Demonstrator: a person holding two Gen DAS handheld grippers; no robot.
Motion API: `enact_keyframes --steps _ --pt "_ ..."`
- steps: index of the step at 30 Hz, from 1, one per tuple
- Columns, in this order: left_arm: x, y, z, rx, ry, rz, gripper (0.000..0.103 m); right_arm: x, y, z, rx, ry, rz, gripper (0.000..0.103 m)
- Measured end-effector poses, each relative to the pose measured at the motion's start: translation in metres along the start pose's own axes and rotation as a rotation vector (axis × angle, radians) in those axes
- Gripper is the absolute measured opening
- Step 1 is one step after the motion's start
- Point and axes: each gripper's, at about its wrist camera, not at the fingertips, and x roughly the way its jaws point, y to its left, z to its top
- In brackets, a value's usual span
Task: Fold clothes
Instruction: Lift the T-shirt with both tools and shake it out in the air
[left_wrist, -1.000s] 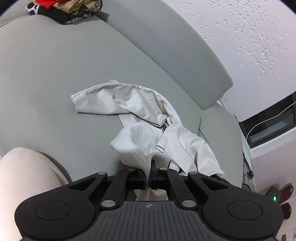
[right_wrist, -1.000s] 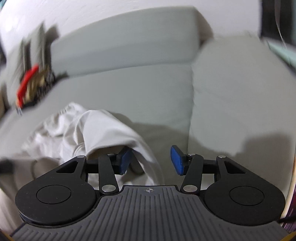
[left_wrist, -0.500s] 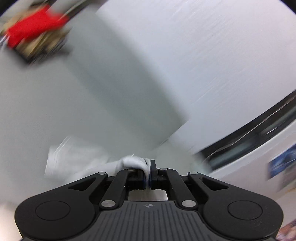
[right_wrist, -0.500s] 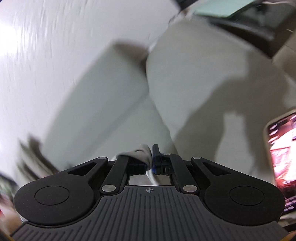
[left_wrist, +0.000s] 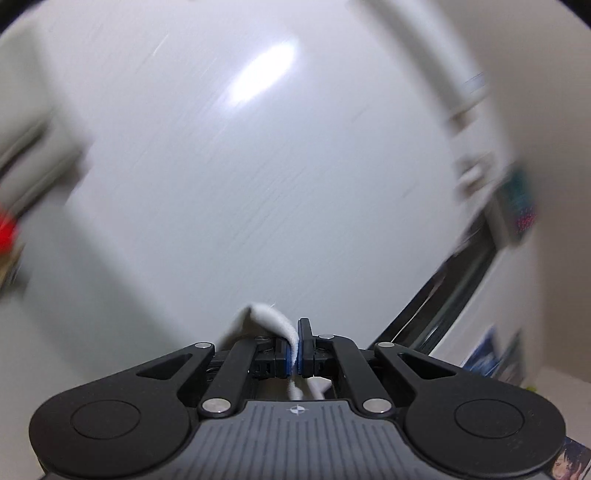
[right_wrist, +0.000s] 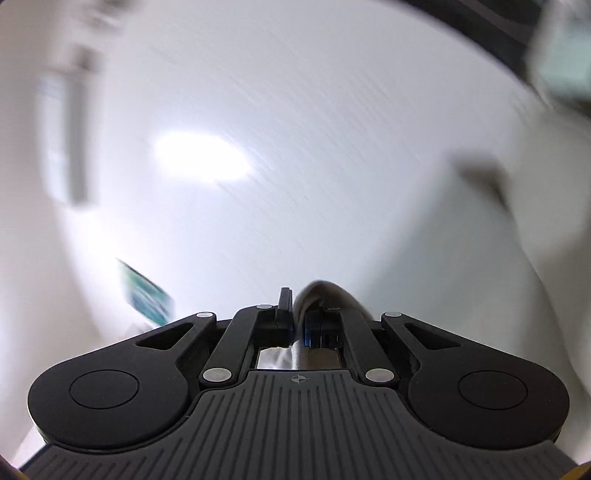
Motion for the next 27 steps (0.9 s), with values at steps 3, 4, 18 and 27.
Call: enact_keyframes --steps 3,4,18,27 --pt "-0.016 -0.032 0.021 0.067 -0.083 0.019 0.001 -0.018 0.036 0.010 -0.058 -0.086 0.067 0.005" --pt "-0.020 -0.038 0.023 0.068 -0.088 0.009 0.001 -0.023 0.046 0.011 -0.065 -0.097 0.088 0.005" --pt "0.031 0.004 0.019 0.049 0.080 0.174 0.001 0.061 0.023 0.023 -0.180 -0.009 -0.131 0.005" --pt "0.199 0.145 -0.008 0.032 0.310 0.398 0.000 0.271 -0.081 0.038 -0.195 0.118 -0.443 0.005"
